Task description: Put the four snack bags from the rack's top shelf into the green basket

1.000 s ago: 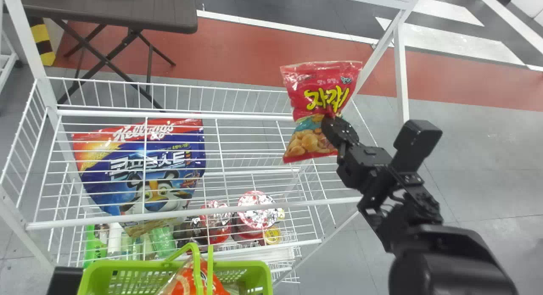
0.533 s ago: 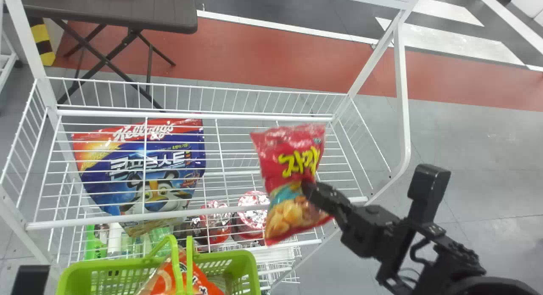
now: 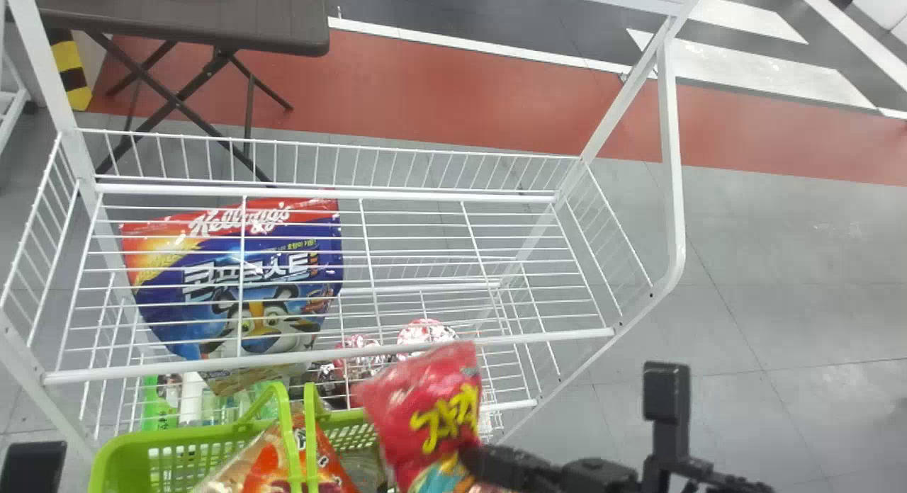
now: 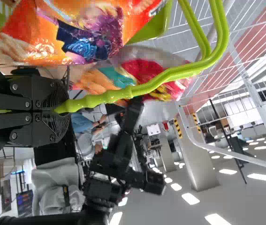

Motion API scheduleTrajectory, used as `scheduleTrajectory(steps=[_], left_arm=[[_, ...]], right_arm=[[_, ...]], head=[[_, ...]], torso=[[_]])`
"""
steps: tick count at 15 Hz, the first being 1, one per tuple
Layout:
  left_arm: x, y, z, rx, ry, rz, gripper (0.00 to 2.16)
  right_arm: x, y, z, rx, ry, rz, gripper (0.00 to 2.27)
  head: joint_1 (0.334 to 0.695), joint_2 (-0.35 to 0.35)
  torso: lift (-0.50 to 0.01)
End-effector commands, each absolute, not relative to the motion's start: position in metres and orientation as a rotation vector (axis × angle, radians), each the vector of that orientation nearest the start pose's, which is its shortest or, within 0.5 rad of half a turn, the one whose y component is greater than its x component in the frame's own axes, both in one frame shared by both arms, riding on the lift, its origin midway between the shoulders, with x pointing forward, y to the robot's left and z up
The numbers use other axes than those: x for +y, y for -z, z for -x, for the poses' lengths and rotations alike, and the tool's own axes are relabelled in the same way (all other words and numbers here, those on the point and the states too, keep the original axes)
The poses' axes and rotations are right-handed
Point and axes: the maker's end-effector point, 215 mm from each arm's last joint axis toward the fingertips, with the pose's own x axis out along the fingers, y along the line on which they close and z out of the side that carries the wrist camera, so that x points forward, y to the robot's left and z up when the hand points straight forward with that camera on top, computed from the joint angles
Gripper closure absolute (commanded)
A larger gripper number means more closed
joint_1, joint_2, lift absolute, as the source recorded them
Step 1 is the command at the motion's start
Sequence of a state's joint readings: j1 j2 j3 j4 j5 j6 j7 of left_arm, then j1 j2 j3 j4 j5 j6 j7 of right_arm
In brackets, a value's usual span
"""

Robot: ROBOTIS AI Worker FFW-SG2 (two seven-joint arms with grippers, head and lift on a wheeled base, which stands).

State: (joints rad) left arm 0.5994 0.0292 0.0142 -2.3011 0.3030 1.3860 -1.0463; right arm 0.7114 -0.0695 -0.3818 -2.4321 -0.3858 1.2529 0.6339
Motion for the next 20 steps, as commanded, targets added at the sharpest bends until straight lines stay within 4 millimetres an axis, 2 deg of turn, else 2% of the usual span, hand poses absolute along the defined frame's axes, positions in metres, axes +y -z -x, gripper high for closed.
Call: scheduleTrajectory(steps=[1,4,7,9,10,11,12,13,14,17,19,20], left_arm=[[0.004,0.407,-0.171,1.038,1.104,0.85,2.12],[0.0,0.405,-0.169,1.039,1.114,0.853,2.12],[-0.002,0.405,-0.164,1.045,1.119,0.854,2.12],[-0.003,0.403,-0.161,1.045,1.122,0.855,2.12],[-0.003,0.403,-0.16,1.045,1.123,0.856,2.12],[-0.003,0.401,-0.159,1.042,1.126,0.855,2.12],[-0.004,0.4,-0.159,1.042,1.127,0.856,2.12],[-0.005,0.399,-0.157,1.042,1.132,0.857,2.12],[-0.006,0.399,-0.157,1.043,1.133,0.855,2.12],[-0.01,0.4,-0.154,1.05,1.14,0.844,2.12],[-0.01,0.399,-0.153,1.051,1.142,0.843,2.12],[-0.01,0.4,-0.15,1.055,1.141,0.848,2.12]], right_arm=[[-0.177,0.476,-0.213,1.024,-0.513,-0.531,2.19],[-0.13,0.468,-0.191,1.071,-0.624,-0.602,2.19],[-0.094,0.448,-0.184,1.058,-0.717,-0.646,2.19],[-0.08,0.442,-0.185,1.048,-0.744,-0.647,2.19],[-0.079,0.447,-0.186,1.054,-0.736,-0.629,2.19],[-0.079,0.453,-0.185,1.07,-0.726,-0.626,2.02],[-0.08,0.457,-0.185,1.083,-0.719,-0.629,1.23],[-0.081,0.46,-0.184,1.096,-0.715,-0.626,0.15],[-0.08,0.461,-0.178,1.121,-0.721,-0.633,0.0],[-0.064,0.441,-0.167,1.109,-0.808,-0.688,0.05],[-0.08,0.439,-0.182,1.062,-0.755,-0.631,0.06],[-0.096,0.443,-0.193,1.035,-0.704,-0.596,0.06]], head=[[0.695,-0.35],[0.695,-0.35],[0.695,-0.35],[0.695,-0.35],[0.695,-0.35],[0.695,-0.341],[0.695,-0.332],[0.695,-0.327],[0.695,-0.331],[0.695,-0.337],[0.695,-0.329],[0.695,-0.337]], torso=[[0.0],[0.0],[0.0],[0.0],[0.0],[0.0],[0.0],[0.0],[0.0],[0.0],[0.0],[0.0]])
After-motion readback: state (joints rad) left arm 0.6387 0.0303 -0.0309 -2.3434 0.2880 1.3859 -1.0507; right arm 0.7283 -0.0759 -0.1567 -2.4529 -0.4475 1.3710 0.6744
